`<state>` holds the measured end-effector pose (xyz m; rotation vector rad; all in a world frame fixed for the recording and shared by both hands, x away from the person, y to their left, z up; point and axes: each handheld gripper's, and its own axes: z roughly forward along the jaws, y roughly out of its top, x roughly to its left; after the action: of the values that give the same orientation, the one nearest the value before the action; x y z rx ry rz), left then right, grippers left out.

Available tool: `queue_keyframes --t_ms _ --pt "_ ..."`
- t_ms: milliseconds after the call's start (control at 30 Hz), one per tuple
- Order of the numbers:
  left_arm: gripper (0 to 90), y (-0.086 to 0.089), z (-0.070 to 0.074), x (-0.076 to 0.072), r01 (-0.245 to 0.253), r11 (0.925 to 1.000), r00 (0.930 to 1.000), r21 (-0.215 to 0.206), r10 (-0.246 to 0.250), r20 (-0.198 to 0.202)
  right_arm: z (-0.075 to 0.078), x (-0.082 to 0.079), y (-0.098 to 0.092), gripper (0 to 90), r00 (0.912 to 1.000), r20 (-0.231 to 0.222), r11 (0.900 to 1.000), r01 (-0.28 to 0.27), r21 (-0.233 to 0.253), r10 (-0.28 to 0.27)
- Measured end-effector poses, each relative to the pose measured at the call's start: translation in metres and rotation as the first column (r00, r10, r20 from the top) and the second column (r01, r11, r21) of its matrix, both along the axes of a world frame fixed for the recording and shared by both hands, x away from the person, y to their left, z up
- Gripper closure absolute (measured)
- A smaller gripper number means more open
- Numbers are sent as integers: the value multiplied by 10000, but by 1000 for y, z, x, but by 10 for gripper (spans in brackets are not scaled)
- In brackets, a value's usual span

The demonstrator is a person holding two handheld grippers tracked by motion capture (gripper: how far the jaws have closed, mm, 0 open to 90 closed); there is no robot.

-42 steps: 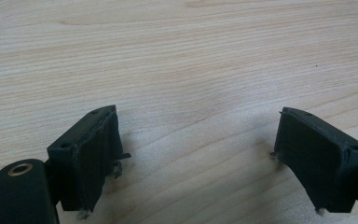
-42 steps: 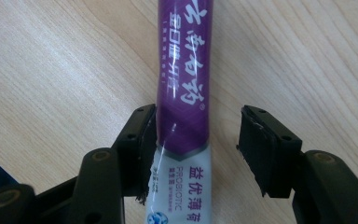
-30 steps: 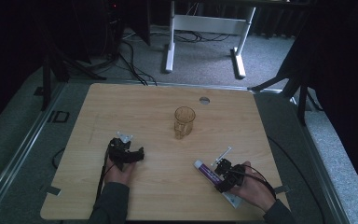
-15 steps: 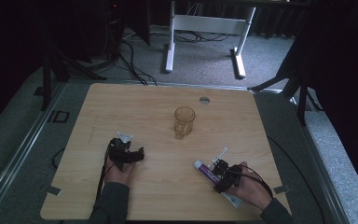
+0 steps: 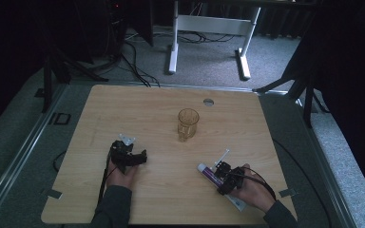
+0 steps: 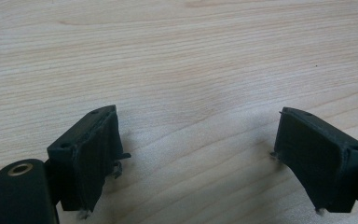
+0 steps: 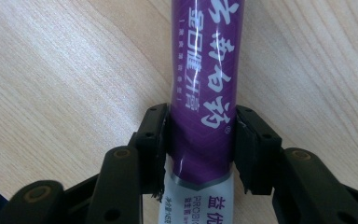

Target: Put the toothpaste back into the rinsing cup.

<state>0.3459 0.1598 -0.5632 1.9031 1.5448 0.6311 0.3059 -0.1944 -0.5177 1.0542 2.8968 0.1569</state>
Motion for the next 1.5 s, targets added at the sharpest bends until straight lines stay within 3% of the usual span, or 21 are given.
queue_keyframes --t_ms 233,600,967,1500 --pt "140 0 0 0 8 10000 10000 7 -8 -7 1 -1 0 643 9997 41 9997 -257 -55 257" --pt "140 0 0 0 0 10000 10000 -1 0 0 5 -3 -3 713 9996 222 9996 -167 214 162" --pt "140 0 0 0 0 10000 10000 -1 0 0 14 -5 -4 724 9978 643 9988 -165 469 134" --pt "140 0 0 0 1 10000 10000 -3 -1 4 29 -3 -13 723 9972 742 9983 -89 579 46"
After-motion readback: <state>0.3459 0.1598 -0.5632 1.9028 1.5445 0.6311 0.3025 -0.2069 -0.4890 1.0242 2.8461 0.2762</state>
